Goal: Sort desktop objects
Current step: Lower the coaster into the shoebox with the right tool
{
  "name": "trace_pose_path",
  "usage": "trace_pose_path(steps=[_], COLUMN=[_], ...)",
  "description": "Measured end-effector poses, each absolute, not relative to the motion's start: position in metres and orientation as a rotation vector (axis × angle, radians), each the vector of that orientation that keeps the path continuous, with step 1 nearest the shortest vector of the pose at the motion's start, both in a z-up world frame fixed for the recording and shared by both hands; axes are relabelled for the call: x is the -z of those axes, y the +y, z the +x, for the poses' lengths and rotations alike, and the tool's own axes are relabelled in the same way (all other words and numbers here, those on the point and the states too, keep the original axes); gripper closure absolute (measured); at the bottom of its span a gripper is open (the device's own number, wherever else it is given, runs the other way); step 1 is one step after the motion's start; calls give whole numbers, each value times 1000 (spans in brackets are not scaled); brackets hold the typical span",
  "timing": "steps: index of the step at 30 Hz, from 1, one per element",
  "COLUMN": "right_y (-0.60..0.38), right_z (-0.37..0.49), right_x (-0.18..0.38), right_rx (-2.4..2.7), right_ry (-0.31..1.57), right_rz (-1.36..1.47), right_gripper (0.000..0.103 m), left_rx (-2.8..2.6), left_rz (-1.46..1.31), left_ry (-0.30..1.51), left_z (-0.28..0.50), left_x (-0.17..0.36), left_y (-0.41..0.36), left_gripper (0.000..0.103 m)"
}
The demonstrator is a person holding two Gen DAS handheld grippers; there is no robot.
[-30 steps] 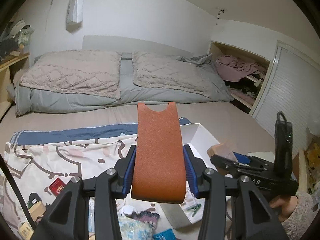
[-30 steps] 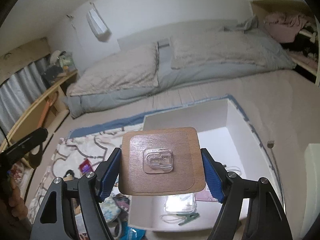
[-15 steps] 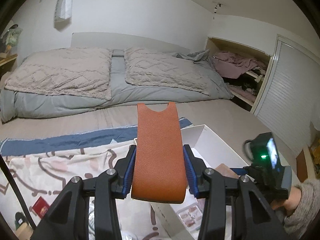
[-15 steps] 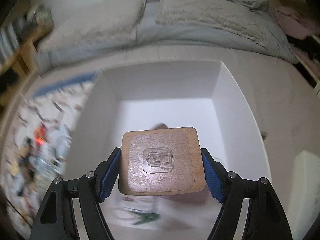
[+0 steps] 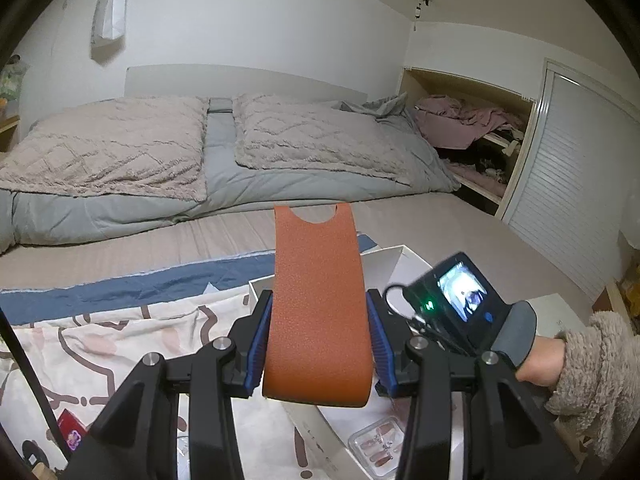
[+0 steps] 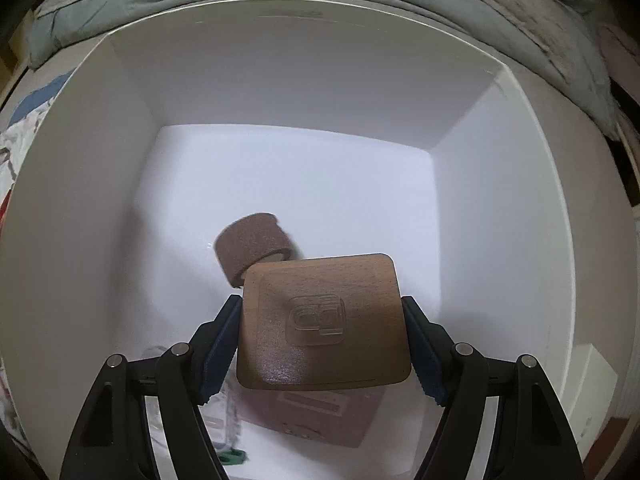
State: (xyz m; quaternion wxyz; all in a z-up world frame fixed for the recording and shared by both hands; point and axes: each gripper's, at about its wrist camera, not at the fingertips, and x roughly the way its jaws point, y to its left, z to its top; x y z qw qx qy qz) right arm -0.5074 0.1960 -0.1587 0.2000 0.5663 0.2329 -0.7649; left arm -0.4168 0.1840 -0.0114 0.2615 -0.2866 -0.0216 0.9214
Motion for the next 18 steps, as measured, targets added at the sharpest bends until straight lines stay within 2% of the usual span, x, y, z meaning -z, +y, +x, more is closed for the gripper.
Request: trace_pose_path(steps=[5,11,18], right_y=[203,238,263], right_z=[-502,-473,-456], right_x=[143,139,149], right_rx=[2139,2101,2056], right_ry=[543,575,564], right_rz=[1558,1602,1692], right_gripper=[26,26,26], left_rx=[-2497,-2481,-2456], left_rz=[-777,-794,-806], left_ry=[-70,-103,-57], left_z=[-418,-421,-417], left_x=[13,16,23], left_y=[182,185,203], left_gripper=[59,59,59])
